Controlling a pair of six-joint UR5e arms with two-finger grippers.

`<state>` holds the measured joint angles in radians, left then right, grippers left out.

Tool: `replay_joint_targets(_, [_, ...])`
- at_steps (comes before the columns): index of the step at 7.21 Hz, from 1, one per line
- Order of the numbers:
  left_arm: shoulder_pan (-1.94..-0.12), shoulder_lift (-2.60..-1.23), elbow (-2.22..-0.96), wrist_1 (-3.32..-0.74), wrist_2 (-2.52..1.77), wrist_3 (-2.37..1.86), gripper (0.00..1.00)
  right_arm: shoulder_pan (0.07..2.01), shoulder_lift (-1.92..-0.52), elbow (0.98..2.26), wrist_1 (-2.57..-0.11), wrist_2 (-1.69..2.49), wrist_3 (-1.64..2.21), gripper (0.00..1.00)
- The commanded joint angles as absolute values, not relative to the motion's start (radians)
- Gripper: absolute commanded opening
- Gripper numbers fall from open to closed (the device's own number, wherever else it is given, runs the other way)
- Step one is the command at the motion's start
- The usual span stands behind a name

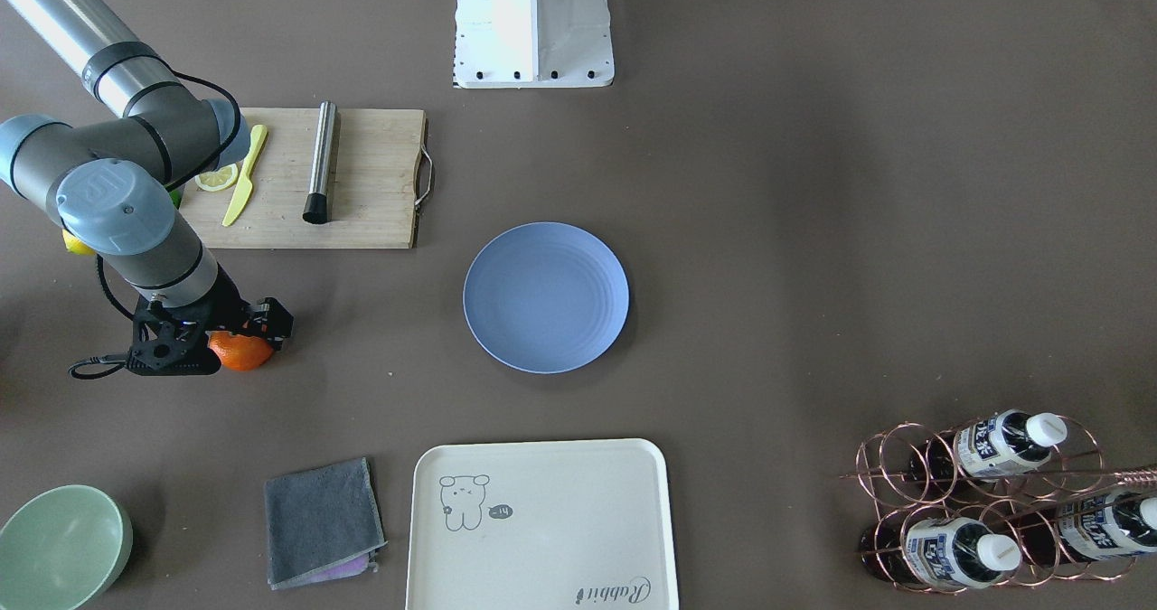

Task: Pick orange to plate
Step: 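Withdraw the left arm while the right gripper lowers onto the orange and grasps it, then carry the orange with the right gripper over the blue plate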

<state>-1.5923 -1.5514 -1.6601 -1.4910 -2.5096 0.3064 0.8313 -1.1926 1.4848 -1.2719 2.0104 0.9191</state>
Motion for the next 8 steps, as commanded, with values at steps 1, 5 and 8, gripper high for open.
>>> replay_joint_targets(1, [-1.592, -1.551, -1.66, -1.491, -2.51, 0.307, 0.98, 0.822, -1.187, 1.491, -1.266, 1.999, 1.01, 0.01])
replay_joint_targets(5, [-1.594, -1.549, -1.661, -1.491, -2.51, 0.307, 0.98, 0.758, -1.018, 1.552, -1.414, 1.98, 1.171, 0.0])
replay_joint_targets(8, [-1.594, -1.549, -1.663, -1.491, -2.51, 0.307, 0.98, 0.58, -0.734, 1.464, -1.571, 1.849, 1.487, 0.0])
